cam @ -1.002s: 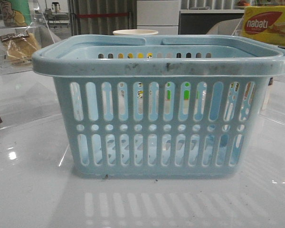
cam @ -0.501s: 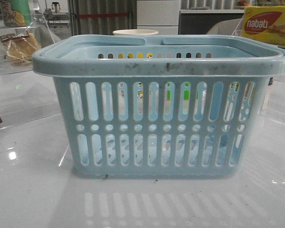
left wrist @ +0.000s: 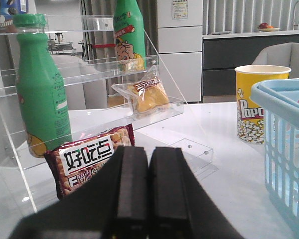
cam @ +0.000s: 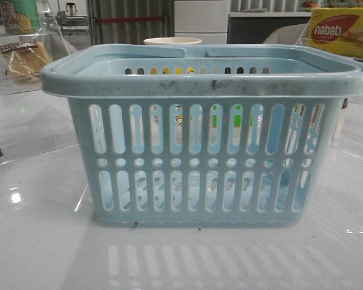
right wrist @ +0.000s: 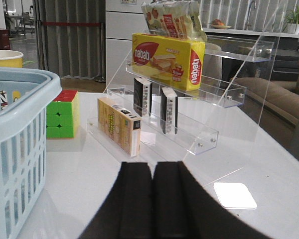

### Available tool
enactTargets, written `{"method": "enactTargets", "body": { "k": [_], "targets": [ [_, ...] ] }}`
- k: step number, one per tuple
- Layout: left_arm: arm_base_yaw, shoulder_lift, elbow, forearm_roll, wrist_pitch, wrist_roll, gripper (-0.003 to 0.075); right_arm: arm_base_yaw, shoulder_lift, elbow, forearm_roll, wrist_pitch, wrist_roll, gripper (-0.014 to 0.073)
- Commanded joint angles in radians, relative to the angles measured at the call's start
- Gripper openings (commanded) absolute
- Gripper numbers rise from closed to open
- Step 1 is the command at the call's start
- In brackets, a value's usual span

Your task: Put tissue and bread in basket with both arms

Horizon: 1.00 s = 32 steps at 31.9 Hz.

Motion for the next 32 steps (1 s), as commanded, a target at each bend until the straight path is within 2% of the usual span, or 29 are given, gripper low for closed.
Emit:
{"method": "enactTargets", "body": {
  "k": [1,11,17,22,32],
  "targets": [
    [-0.003,-0.017,0.0,-0.002,-0.086,-0.006,0.0091,-0.002,-0.018,0.0,-0.012,-0.096,-0.001,0.0057],
    [-0.003,-0.017,-0.003,-0.004,-0.148,-0.006,0.0091,-0.002,-0.018,-0.003,-0.011,-0.148,-0.001,0.0057],
    [-0.003,-0.017,-0.048,-0.021,-0.208,-0.006,0.0091,-0.001,-0.018,-0.076,0.022,-0.081,-0.001,0.0057],
    [-0.003,-0.008,-0.142,-0.021,-0.16,-0.006,0.0091,-0.001,-0.014,-0.205,0.023,0.034,-0.001,0.0057],
    [-0.003,0.122,-0.394,-0.021,0.032,-0.006,0.0091,-0.001,0.109,-0.481,0.023,0.223,-0.001,0.0057]
  ]
}}
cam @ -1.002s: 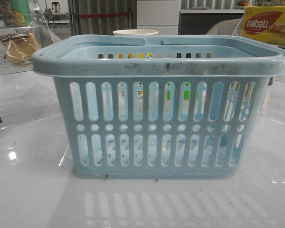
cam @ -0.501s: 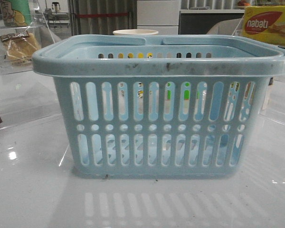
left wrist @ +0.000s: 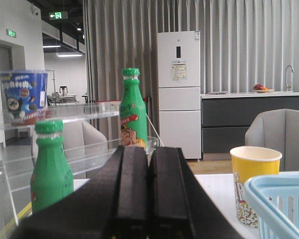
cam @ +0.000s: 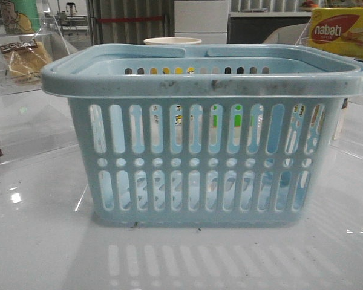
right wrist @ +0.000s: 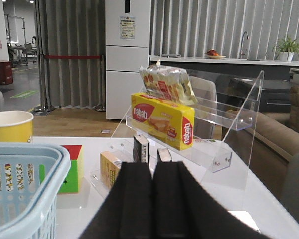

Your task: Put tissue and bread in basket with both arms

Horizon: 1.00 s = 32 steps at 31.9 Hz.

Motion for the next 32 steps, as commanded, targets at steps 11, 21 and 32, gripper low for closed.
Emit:
{"method": "enactTargets", "body": {
  "k": [11,21,32],
  "targets": [
    [-0.003,0.328,-0.399,-0.01,0.353,-0.006,0.0091,-0.001,0.323,-0.381,0.004,0.323,-0.001,0.0057],
    [-0.003,0.443,-0.399,-0.01,0.501,-0.006,0.0091,-0.001,0.458,-0.307,0.004,0.379,-0.001,0.0057],
    [-0.003,0.5,-0.399,-0.01,0.503,0.0,0.0137,-0.001,0.538,-0.282,0.004,0.398,-0.003,0.0269]
  ]
}}
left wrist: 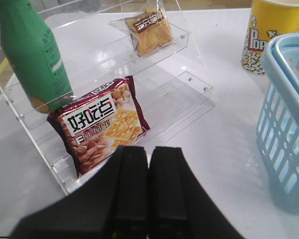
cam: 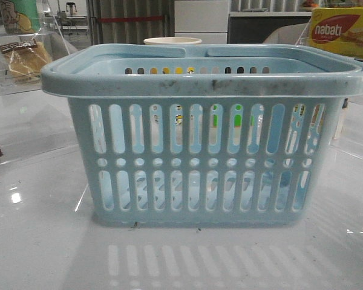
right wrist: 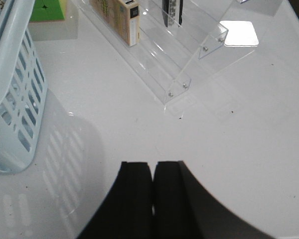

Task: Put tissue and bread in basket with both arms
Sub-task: 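Lower the right gripper and grasp the white tissue pack on the shelf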

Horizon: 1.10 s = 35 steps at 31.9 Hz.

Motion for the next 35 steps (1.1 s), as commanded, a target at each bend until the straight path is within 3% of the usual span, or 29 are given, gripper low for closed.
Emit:
{"method": "enactTargets", "body": {
  "k": [1,4,7,11,22,35],
  "targets": [
    [-0.003,0.02,-0.035,-0.005,-0.071,0.0,0.0163,-0.001,0.014,-0.025,-0.004,-0.077,-0.005,0.0328],
    [-0.003,0.022,-0.035,-0.003,-0.073,0.0,0.0256,-0.001,0.014,-0.025,-0.004,-0.093,-0.013,0.0479],
    [-0.003,0.022,-0.035,-0.001,-0.073,0.0,0.0361,-0.001,0.014,-0.025,-0.004,-0.107,-0.013,0.0563],
    [-0.003,0.022,-0.035,-0.001,-0.08,0.0,0.0451,-0.001,0.016,-0.026,-0.004,-0.134,-0.013,0.0572],
    [-0.003,0.022,-0.035,-0.001,-0.078,0.0,0.0455,-0.002,0.193,-0.102,-0.004,-0.198,-0.012,0.0572],
    [-0.003,0.022,-0.035,-0.001,-0.078,0.0,0.0455,-0.039,0.581,-0.399,-0.004,-0.187,-0.01,0.0572]
  ]
}}
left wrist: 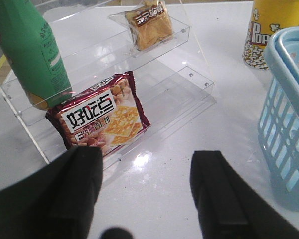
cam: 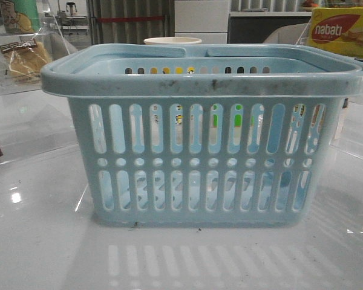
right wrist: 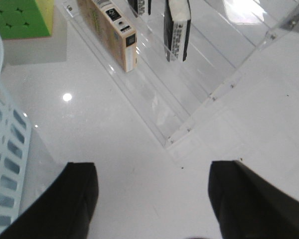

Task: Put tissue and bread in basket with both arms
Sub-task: 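Lower the right gripper and grasp the white tissue pack on the shelf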

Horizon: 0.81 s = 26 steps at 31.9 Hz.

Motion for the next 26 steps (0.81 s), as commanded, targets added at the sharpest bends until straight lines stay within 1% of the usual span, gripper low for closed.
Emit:
{"method": "enactTargets", "body": {
  "k": [1,6,15,22,26],
  "targets": [
    [-0.003,0.01,-0.035,-0.001,-0.079,0.0,0.0455,-0.023,0.1,-0.128,-0.005,-0.07,-0.003,0.0572],
    [-0.003,0.01,-0.035,-0.001,-0.079,0.0,0.0455,-0.034,0.241,-0.238,-0.009,-0.067,-0.003,0.0572],
    [-0.003,0.01,-0.035,-0.001,-0.079,0.0,0.0455,-0.034,0.469,-0.415,-0.062,-0.067,-0.003,0.0572],
    [-0.003,0.01,-0.035,-0.001,-0.079,0.0,0.0455,-0.034,0.595,-0.521,-0.064,-0.071,-0.003,0.0572],
    [-0.003,0.01,-0.035,-0.001,-0.079,0.0,0.0456,-0.034,0.651,-0.562,-0.091,-0.089,-0.003,0.0572]
  ]
}}
